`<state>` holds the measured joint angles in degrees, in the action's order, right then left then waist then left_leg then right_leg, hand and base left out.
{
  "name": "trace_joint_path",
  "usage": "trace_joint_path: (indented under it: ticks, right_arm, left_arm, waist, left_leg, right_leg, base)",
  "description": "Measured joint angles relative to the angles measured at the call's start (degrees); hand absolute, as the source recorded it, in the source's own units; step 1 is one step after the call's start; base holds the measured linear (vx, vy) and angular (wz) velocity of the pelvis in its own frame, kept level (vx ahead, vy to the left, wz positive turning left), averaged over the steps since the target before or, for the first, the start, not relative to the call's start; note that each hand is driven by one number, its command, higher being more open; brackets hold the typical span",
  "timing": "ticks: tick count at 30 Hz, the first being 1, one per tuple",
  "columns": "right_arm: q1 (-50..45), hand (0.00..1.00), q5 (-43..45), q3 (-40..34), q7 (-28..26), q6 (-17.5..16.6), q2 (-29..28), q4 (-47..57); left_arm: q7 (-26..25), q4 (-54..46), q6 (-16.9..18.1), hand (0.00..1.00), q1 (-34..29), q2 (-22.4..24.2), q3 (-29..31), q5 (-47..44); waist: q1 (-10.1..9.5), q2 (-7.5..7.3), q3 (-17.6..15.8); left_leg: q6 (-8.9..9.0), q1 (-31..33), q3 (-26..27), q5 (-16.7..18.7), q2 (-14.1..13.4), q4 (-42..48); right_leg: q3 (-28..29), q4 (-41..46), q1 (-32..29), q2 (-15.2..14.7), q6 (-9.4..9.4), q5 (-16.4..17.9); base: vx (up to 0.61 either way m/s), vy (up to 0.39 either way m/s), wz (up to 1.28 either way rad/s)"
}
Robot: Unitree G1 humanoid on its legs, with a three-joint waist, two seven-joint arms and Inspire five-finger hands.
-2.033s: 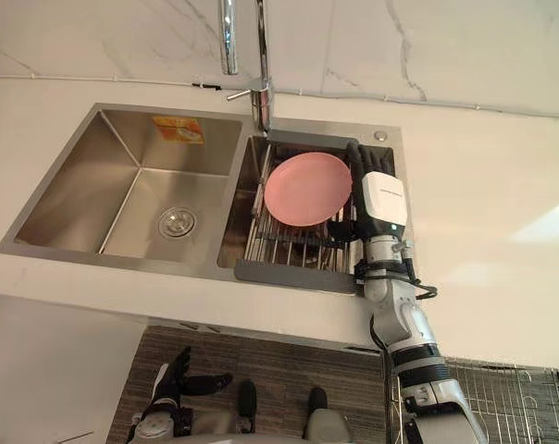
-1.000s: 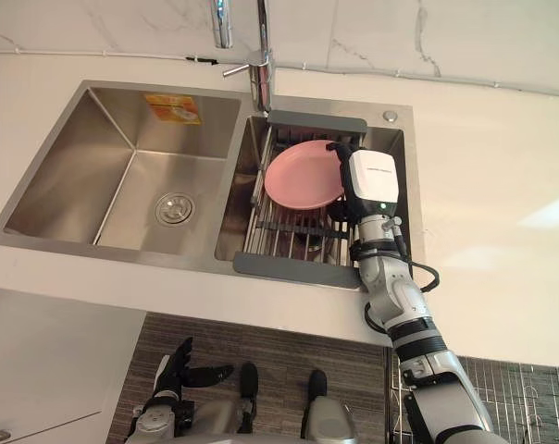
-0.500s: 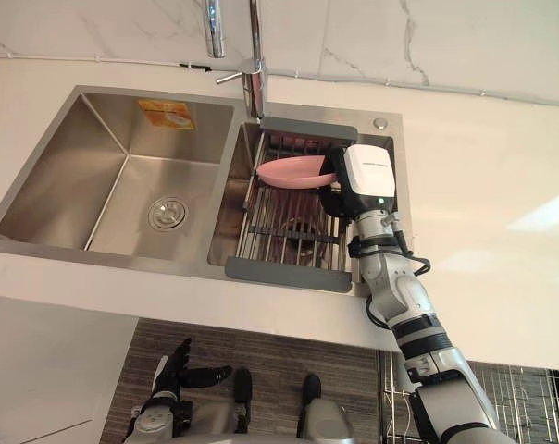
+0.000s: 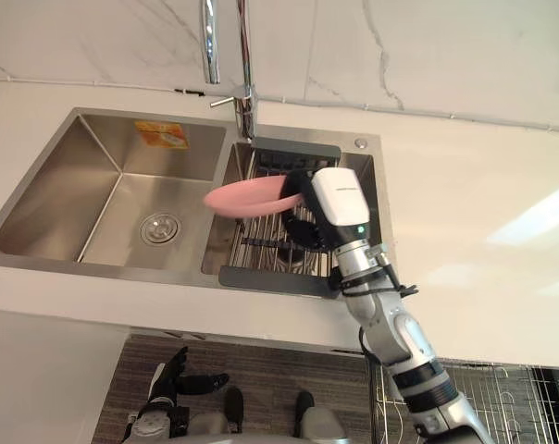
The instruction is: Walk over to the sink, pick up the cup, carry it to the dishwasher, place the cup inside the dishwasher, then close the dishwasher door
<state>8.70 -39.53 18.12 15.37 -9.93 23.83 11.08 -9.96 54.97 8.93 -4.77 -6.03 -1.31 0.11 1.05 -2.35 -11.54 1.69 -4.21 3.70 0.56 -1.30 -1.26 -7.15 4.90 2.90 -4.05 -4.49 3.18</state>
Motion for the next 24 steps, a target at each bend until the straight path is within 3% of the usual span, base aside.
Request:
trace_joint_path:
  ticks: [5,15,24]
  right_arm:
    - [-2.88,0.0,0.37,-0.74,-0.27,-0.87,-1.64,4.47]
    - [-10.91,0.0,2.28,-7.11,-0.19,-0.97,-3.03,10.96]
    - [-16.16,0.0,2.37,-10.86,0.19,-1.34,-4.2,14.86]
  left_arm:
    - [-0.08,1.59,0.01,1.0,0.26,-0.21,0.01,0.0]
    - [-0.04,3.64,-0.46,1.0,0.44,0.25,-0.18,1.16]
    - [0.1,5.63,-0.72,1.0,0.92,0.57,-1.48,1.86]
  waist:
    - [0.51,-0.73,0.58]
    - [1.58,-0.26,1.8]
    - [2.66,1.49,2.82]
  left_leg:
    - [-0.84,-1.69,1.2,-0.26,0.27,-0.62]
    - [-1.04,-4.6,3.36,-0.39,-0.33,-2.69]
    - [-1.02,-5.49,5.48,-0.4,-0.62,-3.29]
  right_leg:
    - [1.02,-1.98,1.73,0.03,0.87,-0.43]
    - [3.5,-3.6,2.97,1.07,1.82,-1.58]
    - [5.67,-4.28,2.93,1.6,1.83,-2.25]
  base:
    - [-0.08,-0.012,-0.12]
    - [-0.07,-0.023,-0.14]
    - [0.0,-0.007,-0.13]
